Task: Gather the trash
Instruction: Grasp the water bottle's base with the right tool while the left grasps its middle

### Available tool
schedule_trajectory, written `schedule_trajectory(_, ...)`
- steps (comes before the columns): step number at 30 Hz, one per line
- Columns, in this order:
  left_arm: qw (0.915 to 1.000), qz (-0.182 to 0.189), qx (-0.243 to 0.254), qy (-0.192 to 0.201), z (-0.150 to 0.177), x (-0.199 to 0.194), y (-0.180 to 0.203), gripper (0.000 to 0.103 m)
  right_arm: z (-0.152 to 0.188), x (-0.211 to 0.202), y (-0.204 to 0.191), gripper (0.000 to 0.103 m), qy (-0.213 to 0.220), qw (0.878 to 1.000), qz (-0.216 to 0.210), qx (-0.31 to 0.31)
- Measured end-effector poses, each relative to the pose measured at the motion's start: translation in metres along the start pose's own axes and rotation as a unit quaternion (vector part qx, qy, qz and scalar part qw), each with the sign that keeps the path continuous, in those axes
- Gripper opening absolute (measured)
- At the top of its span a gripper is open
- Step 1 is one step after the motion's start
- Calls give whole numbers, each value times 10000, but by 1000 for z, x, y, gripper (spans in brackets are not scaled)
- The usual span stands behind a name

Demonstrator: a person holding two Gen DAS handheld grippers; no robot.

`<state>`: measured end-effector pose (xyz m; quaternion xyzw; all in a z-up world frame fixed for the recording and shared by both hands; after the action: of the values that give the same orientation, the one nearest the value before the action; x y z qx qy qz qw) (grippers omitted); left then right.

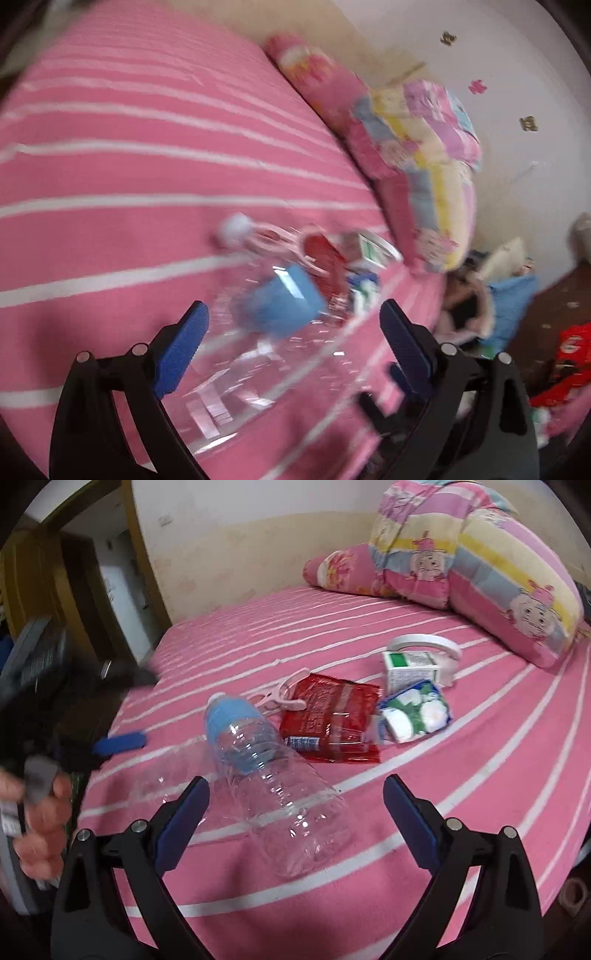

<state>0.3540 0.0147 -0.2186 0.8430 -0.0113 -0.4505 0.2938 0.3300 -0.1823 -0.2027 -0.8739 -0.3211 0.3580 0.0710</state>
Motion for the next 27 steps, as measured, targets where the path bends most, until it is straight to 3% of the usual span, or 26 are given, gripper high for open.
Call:
schedule_trajectory(6, 9964, 84, 146, -835, -2, 51, 22, 91, 8, 26, 4, 94, -351, 9991, 35, -255)
schedule_trajectory(13, 9921, 28, 253, -1230, 2, 69, 21, 91, 11, 45, 15, 94, -613, 9978, 81, -256)
schedule_trajectory(16, 9910, 3, 246, -1312, 2, 78, 21, 91, 12, 49, 13, 91, -682, 9972, 23, -302)
schedule_trajectory(20, 9903, 158, 23, -1379, -2, 88, 17, 91, 15, 55, 5, 72, -821, 9957, -124, -399)
schedule_trajectory(24, 9908, 200, 62, -1337, -1, 91, 19, 91, 16, 55, -4, 67, -835, 9942, -111, -672)
schedule_trajectory(27, 9914, 347, -75, -1256, -2, 88, 17, 83, 15, 50, -14, 65, -695, 9941, -147, -817)
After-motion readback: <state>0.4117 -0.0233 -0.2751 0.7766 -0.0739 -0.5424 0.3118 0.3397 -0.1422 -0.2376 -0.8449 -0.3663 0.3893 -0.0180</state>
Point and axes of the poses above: each gripper's, at about its wrist camera, not at the fingertips, and x roughly the way its jaws point, y to its right, z to its underside, the point moved 3 cm from there along x, roughly the way its jaws point, and after that the axes turned 15 degrees about -z, right-handed, at the moved point
